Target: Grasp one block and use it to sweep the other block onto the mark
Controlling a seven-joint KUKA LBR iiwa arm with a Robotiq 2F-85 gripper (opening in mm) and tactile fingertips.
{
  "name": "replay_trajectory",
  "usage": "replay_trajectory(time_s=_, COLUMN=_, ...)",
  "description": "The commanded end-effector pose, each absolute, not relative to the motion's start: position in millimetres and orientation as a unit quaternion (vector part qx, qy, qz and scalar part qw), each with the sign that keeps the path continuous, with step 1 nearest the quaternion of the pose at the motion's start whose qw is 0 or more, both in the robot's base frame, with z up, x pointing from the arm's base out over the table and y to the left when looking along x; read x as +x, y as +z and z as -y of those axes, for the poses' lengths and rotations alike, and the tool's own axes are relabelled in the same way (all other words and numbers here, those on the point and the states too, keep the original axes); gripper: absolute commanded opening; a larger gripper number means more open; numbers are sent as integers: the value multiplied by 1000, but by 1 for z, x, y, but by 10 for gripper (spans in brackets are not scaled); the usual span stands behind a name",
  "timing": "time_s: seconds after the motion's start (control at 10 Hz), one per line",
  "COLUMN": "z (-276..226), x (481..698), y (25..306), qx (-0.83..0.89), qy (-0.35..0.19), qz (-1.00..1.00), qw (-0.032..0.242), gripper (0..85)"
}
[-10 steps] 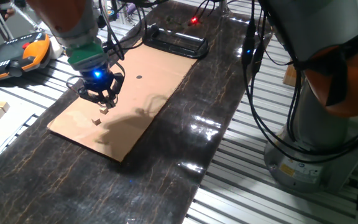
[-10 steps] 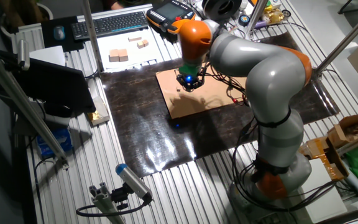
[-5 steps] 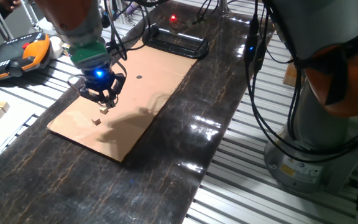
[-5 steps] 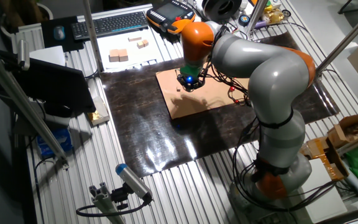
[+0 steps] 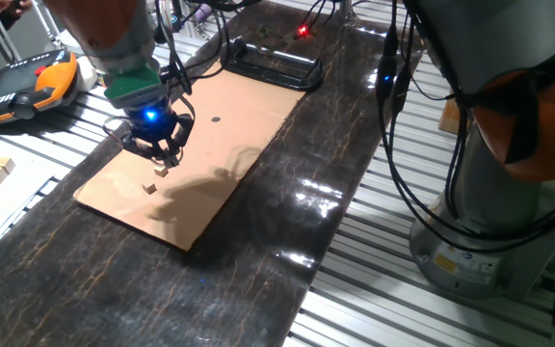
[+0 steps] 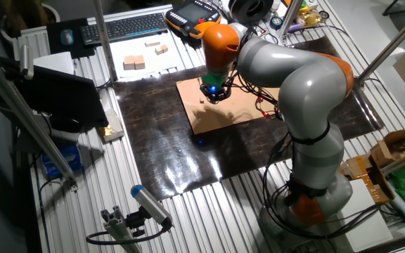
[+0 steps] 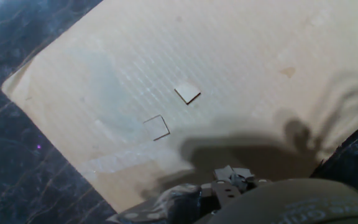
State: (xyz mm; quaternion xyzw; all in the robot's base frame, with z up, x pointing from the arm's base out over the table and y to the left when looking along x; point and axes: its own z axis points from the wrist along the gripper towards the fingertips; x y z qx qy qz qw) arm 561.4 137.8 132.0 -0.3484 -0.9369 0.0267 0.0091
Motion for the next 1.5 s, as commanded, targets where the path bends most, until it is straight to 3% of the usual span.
replay_trajectory(time_s=0.0, z=-138, x=561, y=132, qx=-353, qy=31, qz=935, qw=10, gripper=7)
replay_trajectory(time_s=0.3, z=-138, x=561, y=132, qx=-362, qy=21, qz=932, qw=12, gripper=7)
replay_trajectory(time_s=0.9, z=-157, x=572, y=121, qx=-444, qy=-4, qz=896, qw=-27, gripper=7)
replay_trajectory(time_s=1.0, z=-158, x=574, y=119, qx=-452, qy=-5, qz=892, qw=-26, gripper=87)
replay_trajectory(time_s=1.1, z=-158, x=575, y=117, qx=-472, qy=-6, qz=881, qw=-35, gripper=113)
replay_trajectory(time_s=1.2, z=-159, x=578, y=116, qx=-494, qy=-5, qz=869, qw=-27, gripper=7)
replay_trajectory(time_s=1.4, z=-162, x=586, y=112, qx=-588, qy=-21, qz=808, qw=-29, gripper=7)
